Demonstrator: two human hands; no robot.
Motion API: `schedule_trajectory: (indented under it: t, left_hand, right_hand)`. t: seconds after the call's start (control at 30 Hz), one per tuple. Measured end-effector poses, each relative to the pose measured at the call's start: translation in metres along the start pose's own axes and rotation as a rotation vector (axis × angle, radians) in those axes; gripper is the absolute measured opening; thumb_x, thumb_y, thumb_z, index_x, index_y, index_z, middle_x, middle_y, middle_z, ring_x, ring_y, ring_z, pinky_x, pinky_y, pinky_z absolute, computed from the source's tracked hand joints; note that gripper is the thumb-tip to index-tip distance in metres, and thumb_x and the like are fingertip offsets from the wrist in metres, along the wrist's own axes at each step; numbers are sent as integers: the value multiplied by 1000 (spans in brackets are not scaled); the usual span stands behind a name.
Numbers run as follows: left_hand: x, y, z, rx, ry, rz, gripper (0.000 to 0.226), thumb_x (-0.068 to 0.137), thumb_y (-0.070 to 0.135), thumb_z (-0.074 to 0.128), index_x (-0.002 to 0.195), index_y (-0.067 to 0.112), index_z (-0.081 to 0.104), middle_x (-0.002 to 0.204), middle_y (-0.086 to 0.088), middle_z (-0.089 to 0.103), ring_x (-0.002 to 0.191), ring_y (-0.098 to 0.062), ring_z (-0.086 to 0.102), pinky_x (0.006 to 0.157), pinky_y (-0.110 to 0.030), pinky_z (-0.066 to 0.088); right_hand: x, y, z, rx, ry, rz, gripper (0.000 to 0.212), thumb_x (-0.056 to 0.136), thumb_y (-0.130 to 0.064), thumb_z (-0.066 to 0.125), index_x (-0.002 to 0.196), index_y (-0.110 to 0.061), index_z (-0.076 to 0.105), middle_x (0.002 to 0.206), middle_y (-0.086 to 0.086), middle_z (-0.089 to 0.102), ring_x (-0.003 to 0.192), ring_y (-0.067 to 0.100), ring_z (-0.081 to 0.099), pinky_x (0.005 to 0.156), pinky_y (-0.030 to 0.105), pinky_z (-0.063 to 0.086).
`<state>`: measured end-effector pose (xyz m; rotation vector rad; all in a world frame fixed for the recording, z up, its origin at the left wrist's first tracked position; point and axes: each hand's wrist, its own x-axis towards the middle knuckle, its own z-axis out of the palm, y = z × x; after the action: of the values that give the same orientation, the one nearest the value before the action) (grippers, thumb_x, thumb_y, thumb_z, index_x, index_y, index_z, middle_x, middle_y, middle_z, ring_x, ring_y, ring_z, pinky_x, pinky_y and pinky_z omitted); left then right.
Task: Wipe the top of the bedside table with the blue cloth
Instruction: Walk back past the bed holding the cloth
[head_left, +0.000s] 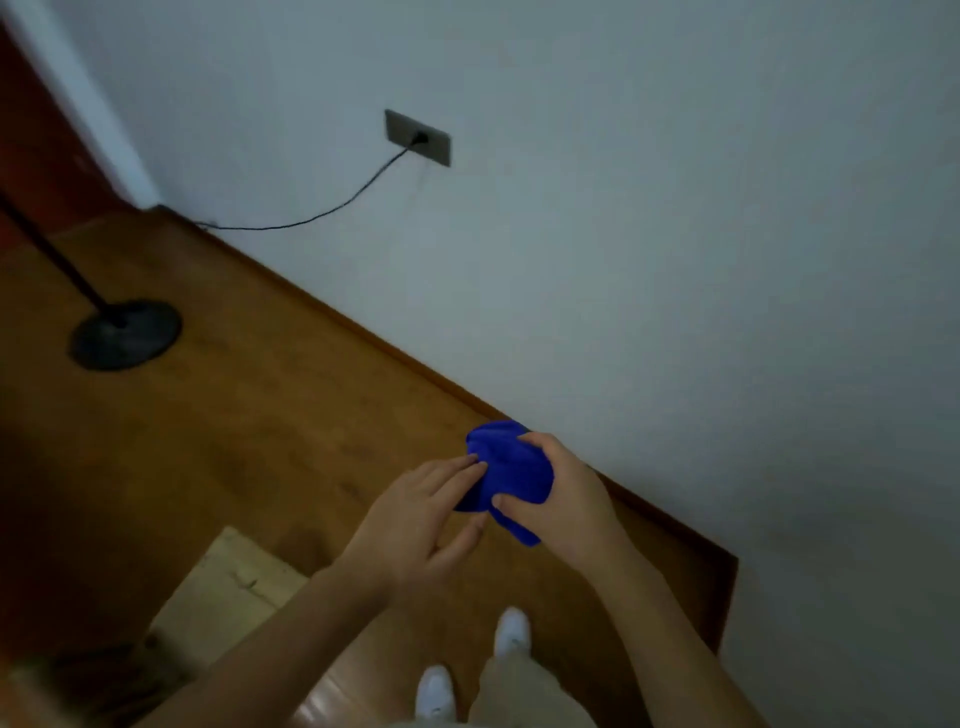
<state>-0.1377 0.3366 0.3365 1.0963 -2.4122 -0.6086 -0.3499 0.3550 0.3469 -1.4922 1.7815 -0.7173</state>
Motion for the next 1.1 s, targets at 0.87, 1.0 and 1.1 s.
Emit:
schedule_trajectory:
  t: [0.87, 1.0, 1.1]
  left_hand:
    - [-216, -42, -46, 108, 797, -1474, 56, 101, 56, 34, 142, 22, 50, 142, 2, 58, 128, -15, 53, 105, -38, 46]
    - [-240, -78, -45, 30, 808, -1491, 53, 100, 52, 42, 143, 21, 51, 142, 3, 57, 129, -15, 53, 105, -38, 45]
    - [-249, -86, -75, -38, 753, -1462, 52, 99, 51, 46, 141, 20, 52, 141, 2, 58, 127, -16, 55, 102, -40, 48]
  right_hand:
    - [64, -233, 334, -430, -1375, -943, 70, 73, -46, 81, 136, -33, 52, 126, -16, 61, 115, 7, 59, 98, 35, 53]
    - [64, -236, 376, -513, -1403, -881, 70, 73, -47, 79, 135, -32, 51, 125, -15, 62, 115, 7, 60, 98, 39, 54]
    - [65, -264, 382, -572, -1407, -813, 68, 74, -45, 79, 135, -34, 50, 124, -17, 63, 114, 7, 60, 98, 37, 53]
